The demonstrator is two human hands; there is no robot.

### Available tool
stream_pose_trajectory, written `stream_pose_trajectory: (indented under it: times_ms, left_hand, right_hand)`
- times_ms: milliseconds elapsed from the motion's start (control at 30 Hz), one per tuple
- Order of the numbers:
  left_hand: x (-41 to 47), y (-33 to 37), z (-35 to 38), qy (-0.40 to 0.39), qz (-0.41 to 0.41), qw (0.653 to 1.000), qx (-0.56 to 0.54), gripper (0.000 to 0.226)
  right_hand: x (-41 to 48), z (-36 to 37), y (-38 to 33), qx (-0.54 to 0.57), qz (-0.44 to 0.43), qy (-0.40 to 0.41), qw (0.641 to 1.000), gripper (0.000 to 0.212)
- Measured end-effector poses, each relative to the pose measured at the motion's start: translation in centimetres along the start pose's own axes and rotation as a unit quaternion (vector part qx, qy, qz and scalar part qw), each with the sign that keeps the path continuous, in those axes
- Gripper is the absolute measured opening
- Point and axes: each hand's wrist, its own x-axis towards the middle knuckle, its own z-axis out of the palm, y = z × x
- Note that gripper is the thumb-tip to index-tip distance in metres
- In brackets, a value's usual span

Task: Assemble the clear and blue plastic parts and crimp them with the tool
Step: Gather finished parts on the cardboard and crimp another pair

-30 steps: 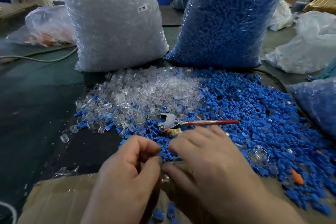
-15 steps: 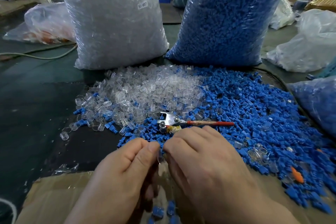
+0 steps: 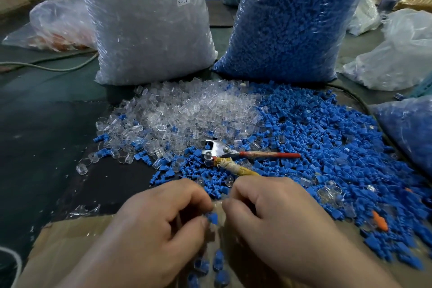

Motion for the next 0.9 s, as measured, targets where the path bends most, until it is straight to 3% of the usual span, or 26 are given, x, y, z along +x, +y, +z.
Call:
stream_pose_trajectory:
  times_ms: [67,100,167,367,467,533,600,700,900]
  left_hand:
    - [-0.1,-0.6,0.1,0.005,0.022,0.997,0.067,0.015]
    - [-0.2,-0.8,0.2,-0.004,0.035,0.995,0.093,0.007]
    - [-0.2,-0.4,0.0,-0.032,0.054,0.991,0.122,0.014]
    - [-0.2,-0.2,0.3,-0.069,0.080,0.988,0.113,0.016]
    - [-0.2,-0.9,0.2,0.022,0.011,0.993,0.115,0.019]
    - [-0.1,-2.4,-0.2,0.138,-0.053,0.978,0.150,0.017]
    - [0.4,-3.9,-1.0,0.200,-0.132,0.954,0.182,0.021]
    - [0.5,-4.4,-1.0,0.185,-0.185,0.938,0.228,0.035]
    - [1.2,-2.5,0.4,0.119,-0.137,0.949,0.256,0.037]
  right_hand:
    - [0.0,0.0,0.3,-0.089,-0.024,0.008,0.996,0.026]
    - [0.0,0.0,0.3,-0.108,-0.026,0.001,0.994,0.024]
    - [0.0,0.5,0.7,-0.135,-0.034,-0.008,0.990,0.026]
    - [0.9,2.2,1.1,-0.173,-0.049,0.020,0.984,0.043]
    - [1.7,3.0,1.0,-0.191,-0.061,0.049,0.978,0.048]
    - [2.2,3.4,0.8,-0.192,-0.067,0.063,0.977,0.044]
    - [2.4,3.7,0.7,-0.192,-0.069,0.065,0.977,0.038]
    - [2.6,3.7,1.0,-0.196,-0.068,0.071,0.976,0.027]
    - [2.8,3.8,1.1,-0.204,-0.063,0.060,0.975,0.011]
